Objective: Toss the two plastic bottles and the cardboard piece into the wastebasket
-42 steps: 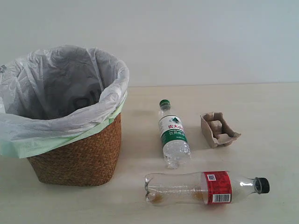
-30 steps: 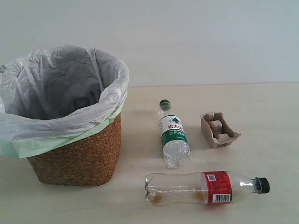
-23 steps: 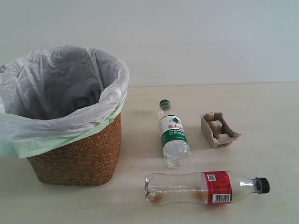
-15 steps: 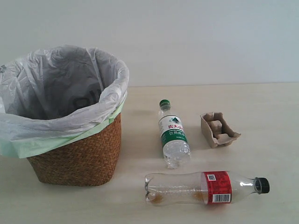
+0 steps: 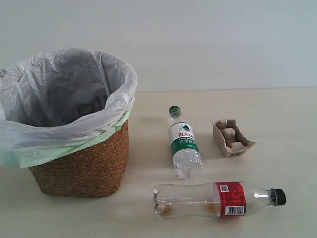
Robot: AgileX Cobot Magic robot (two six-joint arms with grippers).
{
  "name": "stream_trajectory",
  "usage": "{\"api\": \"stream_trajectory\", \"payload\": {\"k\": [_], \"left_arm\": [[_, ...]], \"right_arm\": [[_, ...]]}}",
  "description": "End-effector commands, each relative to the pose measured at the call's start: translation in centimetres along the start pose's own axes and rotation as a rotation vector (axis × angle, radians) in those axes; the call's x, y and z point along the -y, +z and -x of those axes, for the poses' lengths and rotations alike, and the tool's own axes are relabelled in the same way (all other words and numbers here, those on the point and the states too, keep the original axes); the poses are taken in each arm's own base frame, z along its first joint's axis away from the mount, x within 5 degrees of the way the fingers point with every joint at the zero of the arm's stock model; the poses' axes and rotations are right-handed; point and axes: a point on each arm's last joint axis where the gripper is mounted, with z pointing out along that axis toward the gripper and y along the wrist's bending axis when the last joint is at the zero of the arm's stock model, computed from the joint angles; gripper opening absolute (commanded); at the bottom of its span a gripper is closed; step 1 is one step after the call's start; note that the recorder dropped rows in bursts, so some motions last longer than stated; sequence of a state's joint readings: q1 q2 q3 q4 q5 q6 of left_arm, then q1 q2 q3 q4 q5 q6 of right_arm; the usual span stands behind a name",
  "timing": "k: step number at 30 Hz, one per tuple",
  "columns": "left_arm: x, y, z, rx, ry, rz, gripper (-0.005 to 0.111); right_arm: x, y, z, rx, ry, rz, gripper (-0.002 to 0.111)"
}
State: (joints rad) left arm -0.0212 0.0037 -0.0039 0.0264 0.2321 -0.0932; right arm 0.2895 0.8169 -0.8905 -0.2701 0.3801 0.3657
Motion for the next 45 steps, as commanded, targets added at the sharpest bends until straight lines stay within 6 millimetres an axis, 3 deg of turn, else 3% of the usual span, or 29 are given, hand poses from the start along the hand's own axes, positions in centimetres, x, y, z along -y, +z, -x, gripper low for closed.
{"api": "stream_trajectory", "payload": {"k": [1,3,4,8,9,20,30,39,42,45], "left_arm": [[0.0,0.0,-0.1,-0.001,0.000,0.000,0.004],[0.0,0.0,-0.1,-0.001,0.000,0.000,0.004],[0.0,0.0,-0.1,-0.001,0.000,0.000,0.004],[0.0,0.0,-0.1,-0.001,0.000,0.000,0.004],[0.0,0.0,-0.1,-0.001,0.000,0.000,0.004],[0.0,0.0,-0.1,-0.001,0.000,0.000,0.004],[0.0,0.0,-0.1,-0.001,0.000,0.000,0.004],[0.0,0.0,-0.1,-0.001,0.000,0.000,0.004],[0.0,0.0,-0.1,-0.001,0.000,0.000,0.004],[0.0,0.0,-0.1,-0.001,0.000,0.000,0.004]], "right_arm": [[-0.1,4.6,-1.3,-0.223,-0.013,-0.052,0.105],[-0.2,6.5,-2.1,-0.283,-0.020,-0.060,0.105],[-0.3,8.6,-3.2,-0.343,-0.038,-0.066,0.105],[-0.5,12.1,-5.5,-0.461,-0.025,-0.079,0.105],[-0.8,13.8,-6.9,-0.497,-0.028,-0.064,0.105],[-1.3,23.4,-15.0,-0.699,-0.091,-0.025,0.105],[-2.1,26.7,-19.6,-0.777,-0.183,0.025,0.105],[-2.2,27.9,-20.5,-0.816,-0.182,0.014,0.105],[-2.2,28.0,-20.9,-0.828,-0.188,0.013,0.098],[-2.0,28.2,-21.8,-0.849,-0.219,0.016,0.078]]}}
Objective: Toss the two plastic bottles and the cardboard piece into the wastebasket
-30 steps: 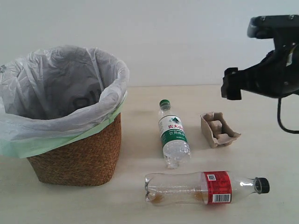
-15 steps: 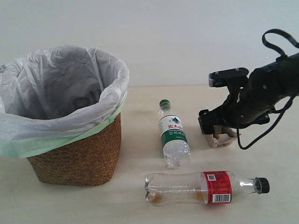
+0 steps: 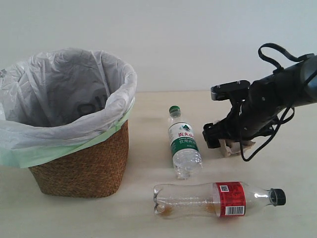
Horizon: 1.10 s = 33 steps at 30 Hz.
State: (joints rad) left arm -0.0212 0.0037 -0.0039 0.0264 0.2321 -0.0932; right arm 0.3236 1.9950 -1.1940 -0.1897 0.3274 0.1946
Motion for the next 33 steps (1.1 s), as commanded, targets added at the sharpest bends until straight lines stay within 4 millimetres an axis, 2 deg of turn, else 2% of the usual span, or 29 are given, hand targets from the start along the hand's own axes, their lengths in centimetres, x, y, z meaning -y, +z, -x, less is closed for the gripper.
{"api": "stream_trajectory", "payload": {"k": [1,5,7,10,12,16,18,20,22,24,28,33], "left_arm": [[0.0,0.0,-0.1,-0.001,0.000,0.000,0.004],[0.0,0.0,-0.1,-0.001,0.000,0.000,0.004],[0.0,0.0,-0.1,-0.001,0.000,0.000,0.004],[0.0,0.0,-0.1,-0.001,0.000,0.000,0.004],[0.0,0.0,-0.1,-0.001,0.000,0.000,0.004],[0.0,0.0,-0.1,-0.001,0.000,0.000,0.004],[0.0,0.0,-0.1,-0.001,0.000,0.000,0.004],[0.0,0.0,-0.1,-0.001,0.000,0.000,0.004],[0.0,0.0,-0.1,-0.001,0.000,0.000,0.004],[0.0,0.0,-0.1,-0.001,0.000,0.000,0.004],[0.0,0.0,-0.1,-0.001,0.000,0.000,0.004],[0.0,0.0,-0.1,-0.001,0.000,0.000,0.004]], "right_arm": [[0.0,1.0,-0.4,-0.021,-0.037,-0.008,0.068],[0.0,1.3,-0.6,-0.033,-0.059,-0.008,0.025],[0.0,1.2,-0.6,-0.041,-0.066,-0.011,-0.001],[0.1,0.3,-0.3,-0.027,-0.070,-0.013,0.000],[0.3,-1.5,0.5,0.004,-0.079,-0.023,0.000],[1.8,-7.1,2.2,0.084,-0.156,-0.150,0.000],[3.7,-10.4,2.7,0.110,-0.129,-0.349,0.000],[6.4,-14.7,2.6,0.134,-0.043,-0.660,0.000],[7.8,-17.2,2.4,0.104,-0.067,-0.857,0.000],[8.4,-18.6,2.2,0.093,-0.084,-0.953,0.000],[8.4,-19.0,2.2,0.082,-0.099,-0.957,0.000],[7.2,-17.6,2.3,0.105,-0.083,-0.747,0.000]]}}
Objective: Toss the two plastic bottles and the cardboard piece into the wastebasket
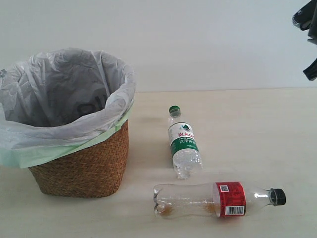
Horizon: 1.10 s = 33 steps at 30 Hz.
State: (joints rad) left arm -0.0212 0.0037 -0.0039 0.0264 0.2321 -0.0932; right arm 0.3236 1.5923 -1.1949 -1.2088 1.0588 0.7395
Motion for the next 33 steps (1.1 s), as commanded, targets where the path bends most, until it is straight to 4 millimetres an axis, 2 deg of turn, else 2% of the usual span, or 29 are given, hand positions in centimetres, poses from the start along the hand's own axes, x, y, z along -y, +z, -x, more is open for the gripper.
{"api": "stream_trajectory", "payload": {"k": [1,3,4,5,7,9,10,11,13,19,25,28,32,33], "left_arm": [[0.0,0.0,-0.1,-0.001,0.000,0.000,0.004],[0.0,0.0,-0.1,-0.001,0.000,0.000,0.004],[0.0,0.0,-0.1,-0.001,0.000,0.000,0.004],[0.0,0.0,-0.1,-0.001,0.000,0.000,0.004],[0.0,0.0,-0.1,-0.001,0.000,0.000,0.004],[0.0,0.0,-0.1,-0.001,0.000,0.000,0.004],[0.0,0.0,-0.1,-0.001,0.000,0.000,0.004],[0.0,0.0,-0.1,-0.001,0.000,0.000,0.004],[0.0,0.0,-0.1,-0.001,0.000,0.000,0.004],[0.0,0.0,-0.1,-0.001,0.000,0.000,0.004],[0.0,0.0,-0.1,-0.001,0.000,0.000,0.004],[0.0,0.0,-0.1,-0.001,0.000,0.000,0.004],[0.0,0.0,-0.1,-0.001,0.000,0.000,0.004],[0.0,0.0,-0.1,-0.001,0.000,0.000,0.004]], "right_arm": [[-2.0,-0.7,0.7,0.032,0.054,0.298,0.000],[-2.8,-2.1,2.0,0.065,0.070,0.520,0.000],[-3.0,-3.5,3.3,0.117,0.081,0.678,0.000],[-3.0,-5.5,4.9,0.183,0.101,0.848,0.000],[-2.5,-10.2,8.0,0.312,0.264,1.226,0.001],[-2.2,-14.0,10.6,0.455,0.373,1.504,0.016],[-2.4,-15.3,11.3,0.490,0.395,1.581,0.033],[-2.7,-16.3,12.1,0.494,0.424,1.635,0.056],[-3.9,-17.1,13.1,0.426,0.468,1.651,0.103],[-5.8,-17.1,13.2,0.321,0.342,1.389,0.101],[-6.0,-16.7,12.4,0.239,0.282,1.333,0.101],[-5.9,-15.5,11.5,0.126,0.248,1.205,0.101],[-6.0,-12.6,9.6,-0.073,0.137,0.917,0.101],[-6.2,-12.3,9.3,-0.110,0.113,0.895,0.101]]}}
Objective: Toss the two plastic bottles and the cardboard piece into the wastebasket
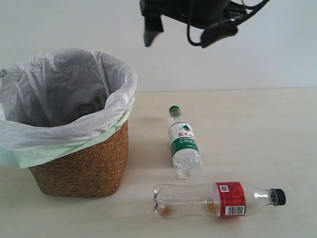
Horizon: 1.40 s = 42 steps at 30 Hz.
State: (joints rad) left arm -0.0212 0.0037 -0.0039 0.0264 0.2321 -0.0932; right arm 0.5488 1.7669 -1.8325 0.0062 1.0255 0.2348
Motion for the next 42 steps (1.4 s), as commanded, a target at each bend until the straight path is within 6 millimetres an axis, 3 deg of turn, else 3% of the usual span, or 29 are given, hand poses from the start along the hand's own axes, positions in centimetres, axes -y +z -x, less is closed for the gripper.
{"api": "stream_trajectory", "payload": {"k": [1,11,16,22,25,42], "left_arm": [[0.0,0.0,-0.1,-0.001,0.000,0.000,0.004],[0.0,0.0,-0.1,-0.001,0.000,0.000,0.004],[0.0,0.0,-0.1,-0.001,0.000,0.000,0.004],[0.0,0.0,-0.1,-0.001,0.000,0.000,0.004],[0.0,0.0,-0.1,-0.001,0.000,0.000,0.004],[0.0,0.0,-0.1,-0.001,0.000,0.000,0.004]], "right_arm": [[2.2,1.4,-1.4,-0.174,-0.012,-0.229,0.101],[2.5,11.0,-6.6,-0.485,0.006,-0.180,0.101],[2.3,14.5,-7.5,-0.490,0.027,-0.140,0.101],[2.3,18.1,-7.5,-0.375,0.008,-0.114,0.101],[2.3,18.9,-7.2,-0.309,-0.013,-0.103,0.101],[3.4,22.3,-9.9,-0.442,-0.028,-0.190,0.101]]}}
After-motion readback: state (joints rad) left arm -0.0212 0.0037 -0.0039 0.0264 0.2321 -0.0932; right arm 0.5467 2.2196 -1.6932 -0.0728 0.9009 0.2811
